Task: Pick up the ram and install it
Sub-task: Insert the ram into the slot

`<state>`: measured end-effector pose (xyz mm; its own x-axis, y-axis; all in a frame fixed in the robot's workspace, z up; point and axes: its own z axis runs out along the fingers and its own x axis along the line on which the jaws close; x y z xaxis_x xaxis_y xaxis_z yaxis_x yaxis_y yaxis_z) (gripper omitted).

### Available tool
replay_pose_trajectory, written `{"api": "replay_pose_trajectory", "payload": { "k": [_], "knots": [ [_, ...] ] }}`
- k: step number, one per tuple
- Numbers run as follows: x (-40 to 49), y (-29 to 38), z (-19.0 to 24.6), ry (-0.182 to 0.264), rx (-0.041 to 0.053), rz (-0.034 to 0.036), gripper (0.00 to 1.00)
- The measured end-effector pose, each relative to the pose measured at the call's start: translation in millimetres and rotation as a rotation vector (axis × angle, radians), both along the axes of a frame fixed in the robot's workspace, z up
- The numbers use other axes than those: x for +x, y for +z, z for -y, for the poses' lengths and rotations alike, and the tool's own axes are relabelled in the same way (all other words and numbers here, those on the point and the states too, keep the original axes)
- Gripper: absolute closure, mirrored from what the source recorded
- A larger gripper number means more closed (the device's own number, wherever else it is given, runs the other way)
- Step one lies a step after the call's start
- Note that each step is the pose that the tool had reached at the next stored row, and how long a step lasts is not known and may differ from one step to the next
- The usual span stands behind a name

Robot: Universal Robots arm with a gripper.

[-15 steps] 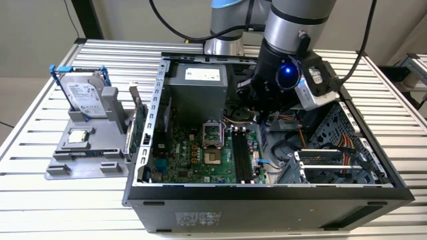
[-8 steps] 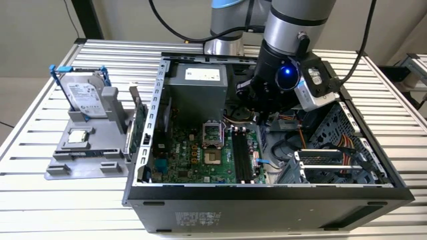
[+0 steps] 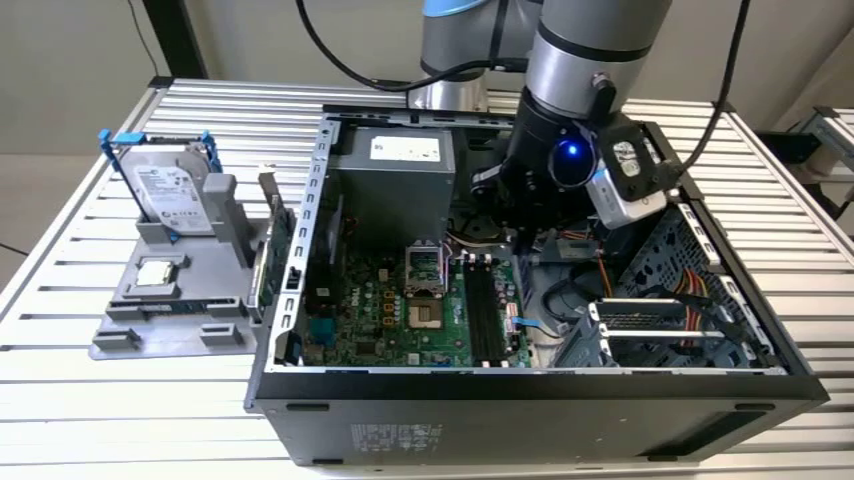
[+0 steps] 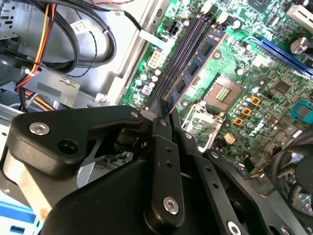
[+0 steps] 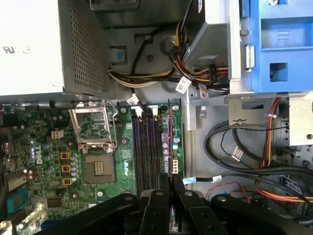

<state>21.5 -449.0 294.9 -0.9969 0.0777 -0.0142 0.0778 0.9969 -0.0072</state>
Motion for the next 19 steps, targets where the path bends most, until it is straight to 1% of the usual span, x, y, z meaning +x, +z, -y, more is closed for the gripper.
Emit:
{"api": "replay_pose_trajectory", "payload": {
  "k": [4, 15, 19],
  "knots": [
    [0.0, -3.1, 0.4, 0.003, -0.0002, 0.0, 1.0],
    [-0.1, -21.6, 0.6, 0.024, -0.0001, -0.0004, 1.0],
    [-0.1, -25.9, 0.7, 0.031, -0.0003, -0.0004, 1.0]
  ]
}}
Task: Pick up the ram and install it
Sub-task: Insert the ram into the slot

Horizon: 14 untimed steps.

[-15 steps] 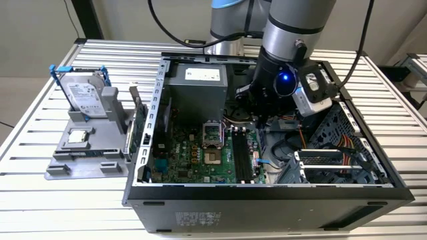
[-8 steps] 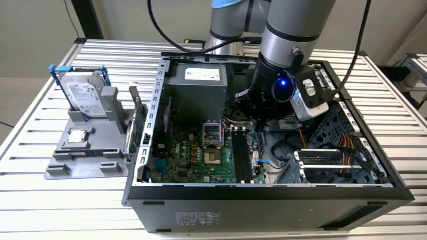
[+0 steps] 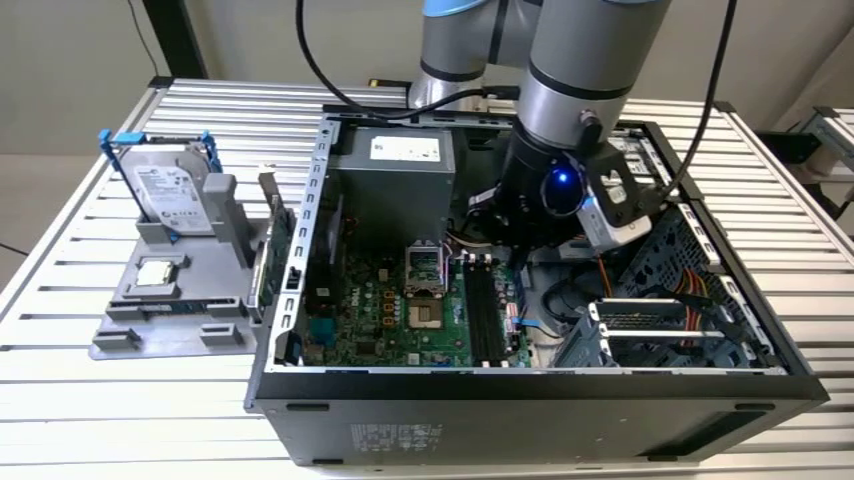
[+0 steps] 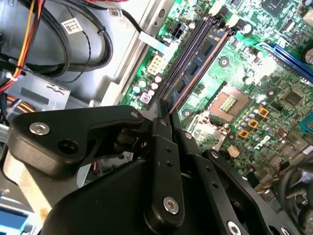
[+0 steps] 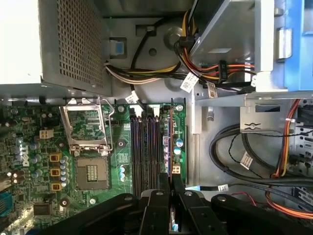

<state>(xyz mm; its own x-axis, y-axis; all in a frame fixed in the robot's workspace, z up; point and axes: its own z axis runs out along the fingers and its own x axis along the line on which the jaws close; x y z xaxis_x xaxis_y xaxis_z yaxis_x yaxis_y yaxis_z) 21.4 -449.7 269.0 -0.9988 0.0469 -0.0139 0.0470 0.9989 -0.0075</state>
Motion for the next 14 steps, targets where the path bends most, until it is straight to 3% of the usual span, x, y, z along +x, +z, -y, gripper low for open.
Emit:
{"api": "replay_pose_trajectory", "payload": {
  "k": [7, 14],
  "knots": [
    [0.0, -8.2, 0.1, 0.005, 0.0, 0.0, 1.0],
    [0.0, -20.6, 0.2, 0.007, -0.0001, 0.0, 1.0]
  ]
}}
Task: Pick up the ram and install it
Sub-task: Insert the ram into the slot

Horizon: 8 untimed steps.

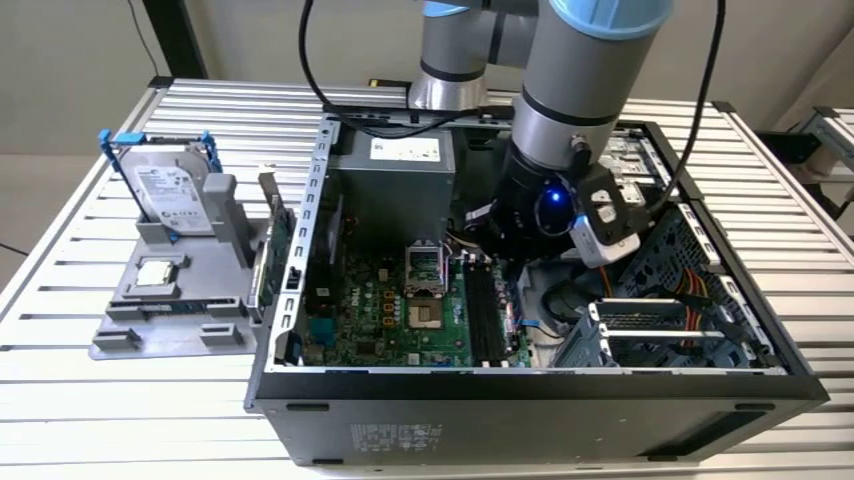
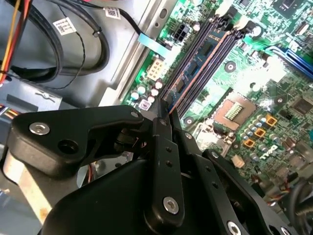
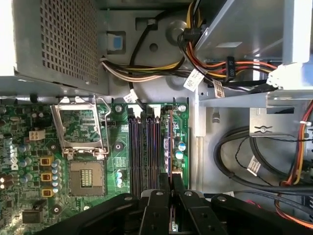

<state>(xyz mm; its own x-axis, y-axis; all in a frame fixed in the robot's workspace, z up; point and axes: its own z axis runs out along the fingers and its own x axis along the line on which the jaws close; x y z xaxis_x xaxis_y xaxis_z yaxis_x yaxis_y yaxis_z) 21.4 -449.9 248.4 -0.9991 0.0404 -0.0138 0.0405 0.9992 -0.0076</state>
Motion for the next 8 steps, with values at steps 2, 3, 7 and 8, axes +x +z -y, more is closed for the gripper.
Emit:
{"api": "replay_pose_trajectory", "payload": {
  "k": [2, 3, 7, 8],
  "knots": [
    [0.0, -3.5, 0.0, 0.0, 0.0001, 0.0, 1.0],
    [0.0, -4.7, 0.1, 0.001, 0.0002, 0.0001, 1.0],
    [0.0, -8.7, 1.2, 0.003, 0.0, 0.0, 1.0],
    [0.0, -9.7, 1.6, 0.004, -0.0002, 0.0, 1.0]
  ]
}}
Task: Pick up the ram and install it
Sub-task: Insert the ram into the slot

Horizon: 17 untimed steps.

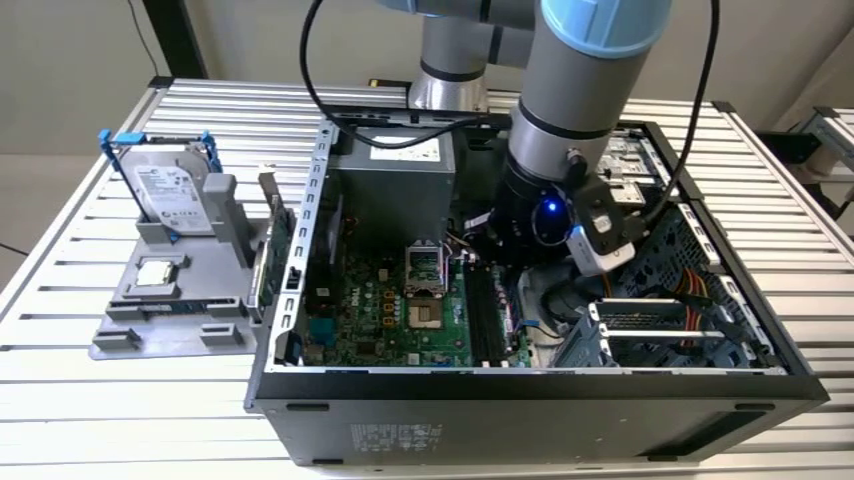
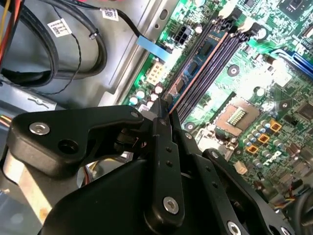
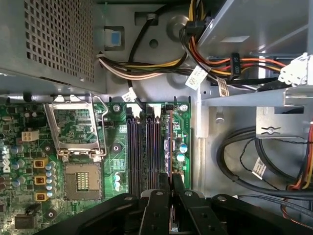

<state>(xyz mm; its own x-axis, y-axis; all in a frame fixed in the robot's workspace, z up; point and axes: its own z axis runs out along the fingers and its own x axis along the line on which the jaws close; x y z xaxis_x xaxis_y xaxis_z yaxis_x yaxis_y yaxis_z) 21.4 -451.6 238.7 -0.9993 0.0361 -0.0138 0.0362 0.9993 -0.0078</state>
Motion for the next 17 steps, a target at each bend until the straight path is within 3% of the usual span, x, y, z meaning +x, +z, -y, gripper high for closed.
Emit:
{"api": "replay_pose_trajectory", "payload": {
  "k": [9, 17],
  "knots": [
    [0.0, -6.9, 6.1, 0.037, 0.0002, 0.0, 1.0],
    [-1.9, -11.5, 7.6, 0.051, 0.0003, 0.0001, 1.0]
  ]
}}
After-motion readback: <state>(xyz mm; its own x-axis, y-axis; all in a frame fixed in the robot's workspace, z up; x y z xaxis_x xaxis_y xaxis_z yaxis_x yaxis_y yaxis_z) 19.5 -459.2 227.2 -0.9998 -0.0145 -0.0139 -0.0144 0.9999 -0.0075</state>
